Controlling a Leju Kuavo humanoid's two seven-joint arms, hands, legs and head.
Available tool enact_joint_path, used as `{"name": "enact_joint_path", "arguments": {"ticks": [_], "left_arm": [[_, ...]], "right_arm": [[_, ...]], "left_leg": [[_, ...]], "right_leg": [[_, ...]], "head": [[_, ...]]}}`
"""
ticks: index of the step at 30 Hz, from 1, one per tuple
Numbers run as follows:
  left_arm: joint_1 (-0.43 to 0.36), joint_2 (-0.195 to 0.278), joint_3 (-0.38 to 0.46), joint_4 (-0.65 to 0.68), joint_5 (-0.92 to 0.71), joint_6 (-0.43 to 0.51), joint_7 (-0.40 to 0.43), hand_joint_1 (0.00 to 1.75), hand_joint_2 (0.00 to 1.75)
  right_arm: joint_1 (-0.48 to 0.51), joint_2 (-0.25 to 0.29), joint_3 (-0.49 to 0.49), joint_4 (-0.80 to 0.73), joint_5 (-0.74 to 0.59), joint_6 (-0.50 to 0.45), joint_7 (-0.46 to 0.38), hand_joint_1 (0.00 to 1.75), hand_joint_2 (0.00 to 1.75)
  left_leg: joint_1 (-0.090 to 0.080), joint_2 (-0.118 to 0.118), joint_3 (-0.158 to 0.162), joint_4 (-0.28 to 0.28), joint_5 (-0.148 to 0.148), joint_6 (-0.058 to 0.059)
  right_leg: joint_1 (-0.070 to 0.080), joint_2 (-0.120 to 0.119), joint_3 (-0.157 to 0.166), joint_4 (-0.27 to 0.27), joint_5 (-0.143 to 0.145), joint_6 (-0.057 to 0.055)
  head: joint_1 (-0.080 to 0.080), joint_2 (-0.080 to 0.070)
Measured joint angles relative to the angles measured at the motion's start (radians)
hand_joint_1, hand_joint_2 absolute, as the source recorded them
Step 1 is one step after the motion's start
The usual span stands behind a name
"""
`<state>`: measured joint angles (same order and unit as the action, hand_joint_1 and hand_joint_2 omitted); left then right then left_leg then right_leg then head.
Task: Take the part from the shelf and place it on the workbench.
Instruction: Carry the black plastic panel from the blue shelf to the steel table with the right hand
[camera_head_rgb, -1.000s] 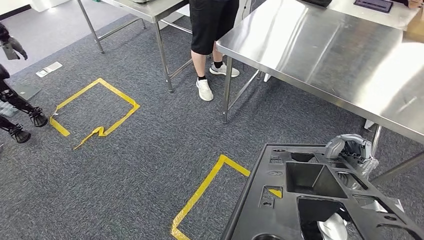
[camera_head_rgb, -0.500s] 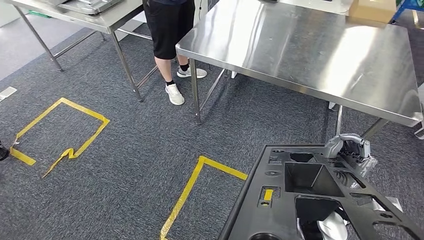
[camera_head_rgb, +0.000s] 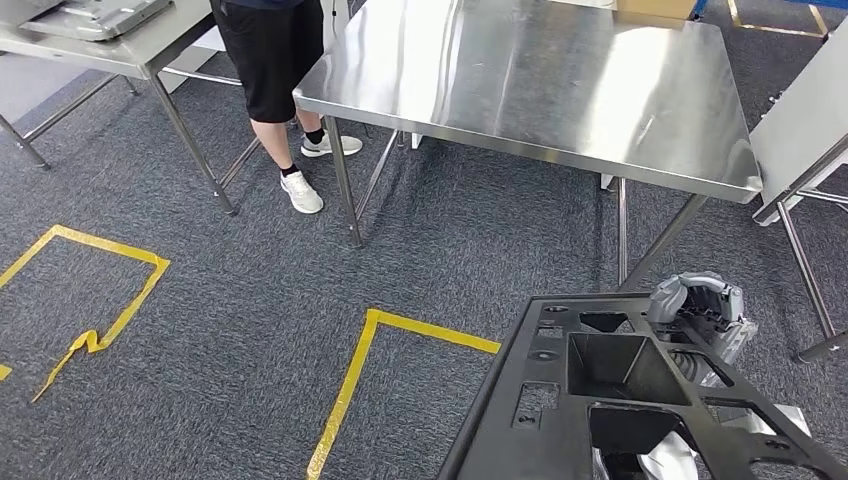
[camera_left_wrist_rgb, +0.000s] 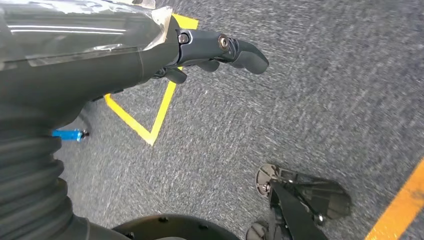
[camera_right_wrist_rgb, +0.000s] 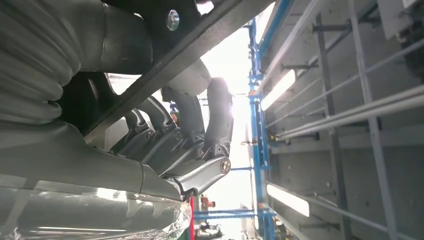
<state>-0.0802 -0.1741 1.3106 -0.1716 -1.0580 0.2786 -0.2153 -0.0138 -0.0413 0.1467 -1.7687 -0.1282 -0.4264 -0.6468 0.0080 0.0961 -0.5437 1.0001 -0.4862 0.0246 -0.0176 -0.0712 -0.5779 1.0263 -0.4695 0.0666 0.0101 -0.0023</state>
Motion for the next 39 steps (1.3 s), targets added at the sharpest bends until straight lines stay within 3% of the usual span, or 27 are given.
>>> {"name": "enact_joint_path", "arguments": {"ticks": [1, 3, 5, 7, 9, 10, 11, 14, 16, 19, 26, 39], "left_arm": [[-0.001, -0.001, 0.0, -0.001, 0.0, 0.0, 0.0, 0.0, 1.75], [-0.003, -0.002, 0.0, -0.003, 0.0, 0.002, -0.001, 0.0, 1.75], [-0.005, -0.003, 0.0, -0.005, 0.0, 0.008, -0.001, 0.0, 1.75], [-0.005, -0.003, 0.0, -0.006, -0.001, 0.014, -0.001, 0.0, 1.75], [-0.004, -0.003, 0.001, -0.006, -0.002, 0.015, -0.001, 0.0, 1.75], [-0.004, -0.003, 0.001, -0.006, -0.002, 0.016, -0.001, 0.0, 1.75], [-0.004, -0.003, 0.002, -0.006, -0.002, 0.015, -0.001, 0.0, 1.75], [-0.005, -0.003, 0.004, -0.007, -0.001, 0.013, -0.004, 0.0, 1.75], [-0.006, -0.003, 0.004, -0.007, 0.0, 0.012, -0.008, 0.0, 1.75], [-0.006, -0.005, 0.005, -0.007, 0.0, 0.01, -0.013, 0.0, 1.75], [-0.006, -0.006, 0.005, -0.007, 0.0, 0.004, -0.019, 0.0, 1.75], [-0.006, -0.006, 0.005, -0.008, 0.002, 0.0, -0.033, 0.0, 1.75]], "right_arm": [[-0.001, 0.001, 0.0, -0.002, 0.002, 0.002, 0.0, 1.75, 1.75], [0.0, 0.002, -0.002, -0.005, 0.005, 0.006, 0.001, 1.75, 1.75], [0.001, 0.005, -0.006, -0.009, 0.009, 0.013, 0.0, 1.75, 1.75], [0.0, 0.012, -0.008, -0.013, 0.012, 0.018, 0.0, 1.75, 1.75], [0.001, 0.018, -0.008, -0.013, 0.013, 0.02, 0.0, 1.75, 1.75], [0.002, 0.019, -0.009, -0.013, 0.013, 0.02, 0.0, 1.75, 1.75], [0.002, 0.02, -0.009, -0.013, 0.014, 0.02, 0.0, 1.75, 1.75], [0.002, 0.023, -0.01, -0.013, 0.024, 0.024, 0.0, 1.75, 1.75], [0.003, 0.023, -0.012, -0.013, 0.032, 0.031, 0.002, 1.75, 1.75], [0.004, 0.024, -0.019, -0.014, 0.042, 0.045, 0.006, 1.75, 1.75], [0.004, 0.025, -0.026, -0.014, 0.048, 0.056, 0.01, 1.75, 1.75], [0.003, 0.029, -0.028, -0.014, 0.067, 0.077, 0.014, 1.75, 1.75]], "left_leg": [[-0.003, 0.009, 0.003, 0.0, -0.002, -0.005], [-0.001, 0.022, 0.006, 0.0, -0.004, -0.016], [0.005, -0.014, -0.004, 0.029, -0.029, -0.027], [0.008, -0.074, -0.052, 0.133, -0.092, -0.033], [0.009, -0.096, -0.117, 0.259, -0.143, -0.035], [0.009, -0.097, -0.134, 0.285, -0.142, -0.035], [0.01, -0.098, -0.132, 0.272, -0.12, -0.034], [0.013, -0.102, -0.052, 0.091, -0.017, -0.027], [0.012, -0.105, -0.022, 0.021, 0.004, -0.022], [0.003, -0.106, -0.022, 0.013, 0.005, -0.019], [-0.006, -0.106, -0.023, 0.014, 0.006, -0.006], [-0.004, -0.106, -0.023, 0.014, 0.006, -0.005]], "right_leg": [[0.003, -0.008, 0.013, -0.023, 0.004, -0.006], [0.003, 0.016, 0.01, -0.022, 0.007, -0.02], [-0.006, 0.035, 0.009, -0.025, 0.011, -0.035], [-0.009, 0.049, 0.008, -0.026, 0.013, -0.05], [-0.006, 0.064, 0.007, -0.025, 0.013, -0.057], [-0.005, 0.072, 0.007, -0.025, 0.013, -0.057], [-0.005, 0.079, 0.008, -0.024, 0.013, -0.057], [-0.001, 0.097, 0.01, -0.02, 0.011, -0.053], [0.006, 0.103, 0.006, -0.016, 0.008, -0.047], [0.01, 0.105, 0.003, -0.016, 0.007, -0.045], [0.003, 0.104, 0.006, -0.025, 0.013, -0.034], [0.006, 0.104, 0.006, -0.024, 0.014, -0.032]], "head": [[0.0, 0.0], [-0.002, 0.0], [-0.003, 0.0], [-0.005, 0.0], [-0.006, 0.0], [-0.006, 0.0], [-0.006, 0.0], [-0.007, 0.0], [-0.007, 0.0], [-0.006, 0.0], [-0.006, 0.0], [-0.006, 0.0]]}}
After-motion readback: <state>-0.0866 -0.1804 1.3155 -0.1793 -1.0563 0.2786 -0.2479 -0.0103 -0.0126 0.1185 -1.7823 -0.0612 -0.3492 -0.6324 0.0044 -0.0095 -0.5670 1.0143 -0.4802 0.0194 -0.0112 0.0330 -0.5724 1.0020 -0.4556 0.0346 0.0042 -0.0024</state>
